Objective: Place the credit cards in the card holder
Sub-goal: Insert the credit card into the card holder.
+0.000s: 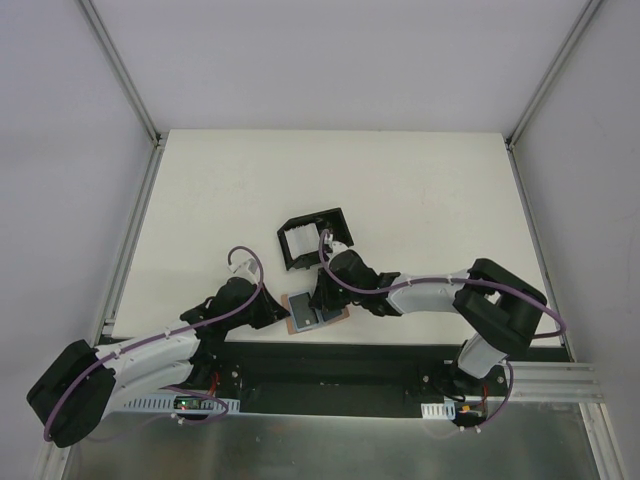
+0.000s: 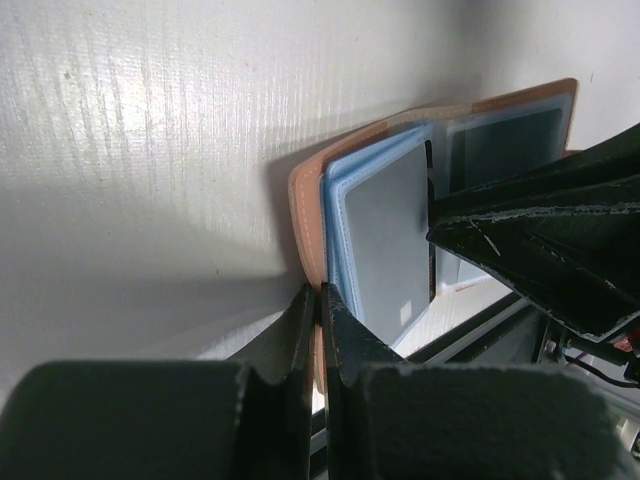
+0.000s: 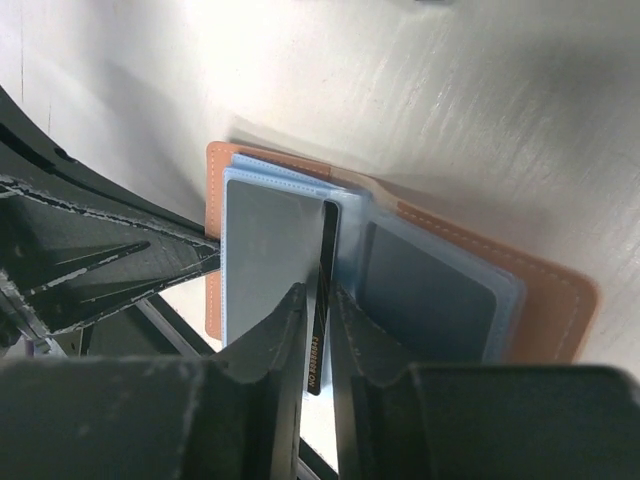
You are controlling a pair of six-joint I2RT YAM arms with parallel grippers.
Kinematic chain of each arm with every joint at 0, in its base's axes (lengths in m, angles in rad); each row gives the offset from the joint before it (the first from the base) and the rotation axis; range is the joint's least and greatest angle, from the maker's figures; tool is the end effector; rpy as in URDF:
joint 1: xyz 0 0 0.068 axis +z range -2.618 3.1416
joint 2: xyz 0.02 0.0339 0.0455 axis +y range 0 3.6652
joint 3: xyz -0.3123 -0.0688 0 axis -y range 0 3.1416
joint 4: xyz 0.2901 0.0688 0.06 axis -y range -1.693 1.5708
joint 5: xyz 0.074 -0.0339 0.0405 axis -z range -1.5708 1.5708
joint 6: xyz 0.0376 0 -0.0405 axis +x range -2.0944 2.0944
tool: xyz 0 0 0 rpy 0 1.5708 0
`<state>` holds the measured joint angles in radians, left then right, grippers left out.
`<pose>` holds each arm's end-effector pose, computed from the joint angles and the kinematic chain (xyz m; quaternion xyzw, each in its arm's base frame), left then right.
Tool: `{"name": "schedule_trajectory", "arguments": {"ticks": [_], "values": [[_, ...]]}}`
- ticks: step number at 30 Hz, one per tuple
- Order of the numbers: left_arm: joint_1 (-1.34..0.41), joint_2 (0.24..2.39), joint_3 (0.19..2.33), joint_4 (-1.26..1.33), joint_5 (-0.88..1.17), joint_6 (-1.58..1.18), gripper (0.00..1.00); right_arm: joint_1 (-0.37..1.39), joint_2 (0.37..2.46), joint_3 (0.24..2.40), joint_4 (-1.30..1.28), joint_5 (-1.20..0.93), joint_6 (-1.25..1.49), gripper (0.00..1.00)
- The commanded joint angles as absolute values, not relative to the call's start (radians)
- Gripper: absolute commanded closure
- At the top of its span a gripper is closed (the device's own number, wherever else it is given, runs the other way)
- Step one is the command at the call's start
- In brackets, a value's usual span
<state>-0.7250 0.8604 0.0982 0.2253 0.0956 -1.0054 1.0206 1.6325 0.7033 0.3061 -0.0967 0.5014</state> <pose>0.1199 -0.1110 0.1363 -0.0980 0.8631 -0.4027 0.2885 0.1807 0.3015 0.1637 -0.2495 0.8533 0.3455 0.3004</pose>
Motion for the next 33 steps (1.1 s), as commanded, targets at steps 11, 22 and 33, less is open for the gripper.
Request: {"name": "schedule_trajectory", "arguments": {"ticks": [11,22,33], "values": [[-0.726,0.891,0.140,0.235,0.117,-0.965,1.00,1.045,1.617,0.716,0.419,-0.146,0.448,0.84],[-0.726,0.798,0.158,0.176,0.129,-0.960,1.00,1.055,1.462,0.785,0.062,0.074,0.382,0.53],[-0.726,0.778,0.190,0.167,0.158,-0.939,1.00,1.167,1.600,0.957,-0.087,0.124,0.373,0.44]]}}
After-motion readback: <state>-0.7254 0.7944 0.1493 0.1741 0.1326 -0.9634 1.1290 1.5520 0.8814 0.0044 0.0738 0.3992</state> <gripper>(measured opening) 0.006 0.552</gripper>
